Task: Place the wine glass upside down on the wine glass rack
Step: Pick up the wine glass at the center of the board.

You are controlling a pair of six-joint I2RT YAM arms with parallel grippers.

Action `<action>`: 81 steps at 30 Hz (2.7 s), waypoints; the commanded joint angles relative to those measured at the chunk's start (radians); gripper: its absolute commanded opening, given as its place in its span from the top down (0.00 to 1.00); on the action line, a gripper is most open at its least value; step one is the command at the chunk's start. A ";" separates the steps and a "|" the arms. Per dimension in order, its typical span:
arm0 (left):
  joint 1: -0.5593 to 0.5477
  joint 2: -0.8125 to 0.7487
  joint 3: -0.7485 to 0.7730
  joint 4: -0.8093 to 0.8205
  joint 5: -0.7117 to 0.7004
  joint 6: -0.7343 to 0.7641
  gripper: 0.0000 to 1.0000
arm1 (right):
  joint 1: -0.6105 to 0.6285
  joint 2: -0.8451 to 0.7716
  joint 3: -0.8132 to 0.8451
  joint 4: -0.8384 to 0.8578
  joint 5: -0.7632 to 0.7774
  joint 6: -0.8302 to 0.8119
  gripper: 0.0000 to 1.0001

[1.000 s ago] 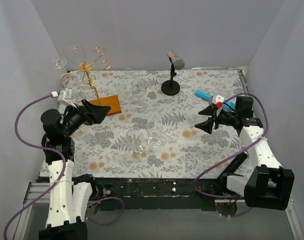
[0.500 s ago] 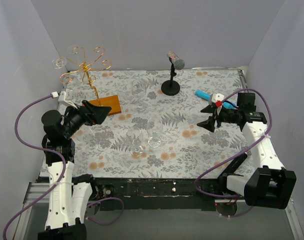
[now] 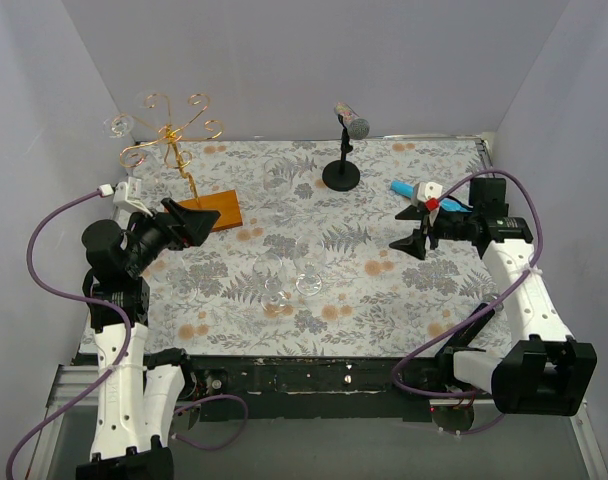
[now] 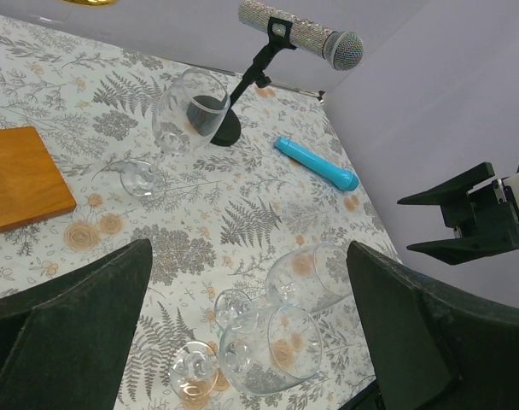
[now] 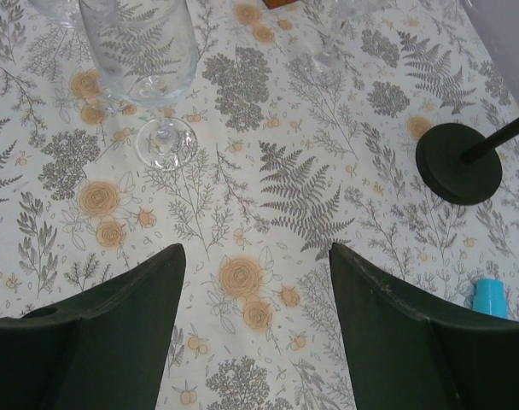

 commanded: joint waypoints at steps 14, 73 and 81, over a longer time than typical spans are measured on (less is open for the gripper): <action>-0.003 -0.033 0.051 -0.042 -0.047 -0.007 0.02 | 0.209 0.066 0.164 -0.002 0.106 0.054 0.24; -0.003 -0.029 0.013 -0.025 0.048 -0.090 0.02 | 0.522 0.108 0.238 -0.265 0.221 -0.265 0.22; -0.003 -0.030 0.005 -0.028 0.057 -0.095 0.02 | 0.547 0.114 0.234 -0.275 0.224 -0.268 0.22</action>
